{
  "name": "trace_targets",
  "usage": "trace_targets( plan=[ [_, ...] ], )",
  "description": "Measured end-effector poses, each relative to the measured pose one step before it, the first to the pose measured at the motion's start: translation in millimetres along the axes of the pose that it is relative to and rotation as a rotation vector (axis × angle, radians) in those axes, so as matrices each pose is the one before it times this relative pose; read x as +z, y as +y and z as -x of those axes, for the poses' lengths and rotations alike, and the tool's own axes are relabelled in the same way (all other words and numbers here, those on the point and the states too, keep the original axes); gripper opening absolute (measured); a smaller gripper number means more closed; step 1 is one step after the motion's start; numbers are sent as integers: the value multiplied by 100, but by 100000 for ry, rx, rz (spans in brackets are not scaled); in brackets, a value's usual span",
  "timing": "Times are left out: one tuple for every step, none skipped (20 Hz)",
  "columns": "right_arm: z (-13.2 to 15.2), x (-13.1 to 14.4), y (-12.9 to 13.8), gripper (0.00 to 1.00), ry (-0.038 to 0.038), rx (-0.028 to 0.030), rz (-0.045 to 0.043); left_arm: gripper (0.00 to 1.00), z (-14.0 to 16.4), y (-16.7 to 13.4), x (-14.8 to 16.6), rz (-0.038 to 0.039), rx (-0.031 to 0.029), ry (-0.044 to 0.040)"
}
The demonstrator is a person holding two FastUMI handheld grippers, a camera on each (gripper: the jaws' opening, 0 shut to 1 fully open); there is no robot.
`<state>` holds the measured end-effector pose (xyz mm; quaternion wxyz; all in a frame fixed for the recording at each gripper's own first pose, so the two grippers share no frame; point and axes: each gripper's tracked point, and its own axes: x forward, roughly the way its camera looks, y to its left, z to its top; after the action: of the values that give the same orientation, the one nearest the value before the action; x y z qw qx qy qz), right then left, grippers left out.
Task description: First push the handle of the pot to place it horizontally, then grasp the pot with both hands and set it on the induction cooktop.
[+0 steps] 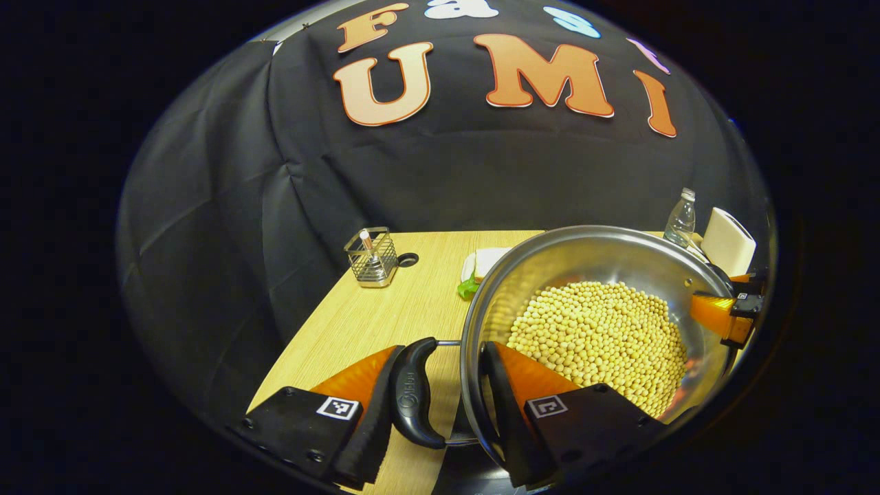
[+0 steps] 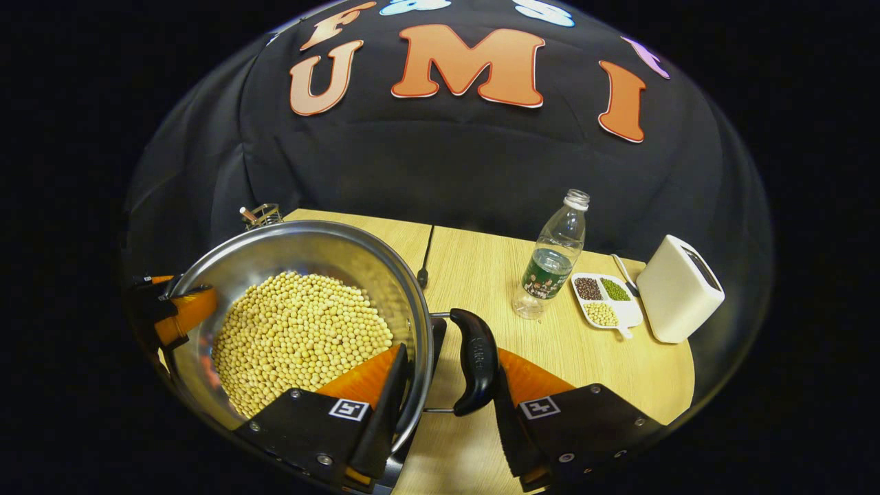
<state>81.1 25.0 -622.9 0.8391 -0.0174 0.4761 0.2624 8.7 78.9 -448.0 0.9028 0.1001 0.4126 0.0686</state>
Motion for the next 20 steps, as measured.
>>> trace_targets(
  plan=[
    [-68, -78, 238, 65, 687, 7, 44, 75, 35, 18, 16, -84, -13, 895],
    [-126, -93, 82, 65, 929, 43, -248, 74, 100, 57, -48, -66, 32, 689],
    [9, -32, 165, 65, 449, 240, -180, 74, 39, 52, 30, -520, 107, 584],
    [-58, -126, 40, 65, 760, 147, -188, 74, 70, 2, -149, -345, 133, 547],
    [99, -302, 26, 65, 679, 290, -244, 74, -15, 29, 19, -438, 271, 238],
    [-419, -417, 337, 65, 846, 132, 191, 74, -77, -12, -86, 125, 279, 324],
    [-199, -272, 187, 65, 786, 28, 220, 74, -97, -77, -35, 360, 145, 693],
    [-195, -100, 51, 65, 586, 45, 430, 74, 217, 29, -67, 331, -27, 883],
    [-41, -72, -13, 65, 883, -122, -82, 75, 50, 11, 63, 443, 2, 558],
    [-22, -71, 71, 65, 848, -29, 120, 75, 62, -10, -19, 78, 153, 613],
    [19, 58, 140, 65, 479, -80, -236, 75, 6, 32, 98, -251, 213, 486],
    [2, 66, 4, 65, 678, 164, -66, 75, -32, 27, -18, -346, 134, 256],
    [49, 978, -210, 61, -154, -91, -493, 75, 115, -15, 82, -57, 83, -24],
    [34, 119, -129, 65, 7, -78, 178, 74, -75, 45, -31, -318, -67, -328],
    [38, -286, 89, 65, 226, -130, -283, 74, -48, -8, 22, -36, 11, -122],
    [17, 61, -99, 65, 136, -87, -59, 75, -108, -126, -213, -141, -213, 171],
    [34, -24, 103, 65, 57, -124, -190, 72, -12, 13, -127, 341, -201, 206],
    [146, 94, -63, 65, 49, -241, -367, 75, -52, -60, -37, 181, -307, 35],
    [172, 122, -58, 65, -273, -457, -173, 75, 0, 61, -116, 379, -344, 77],
    [126, 72, -32, 65, -96, -581, 432, 75, -83, -43, -34, 597, -515, -240]
  ],
)
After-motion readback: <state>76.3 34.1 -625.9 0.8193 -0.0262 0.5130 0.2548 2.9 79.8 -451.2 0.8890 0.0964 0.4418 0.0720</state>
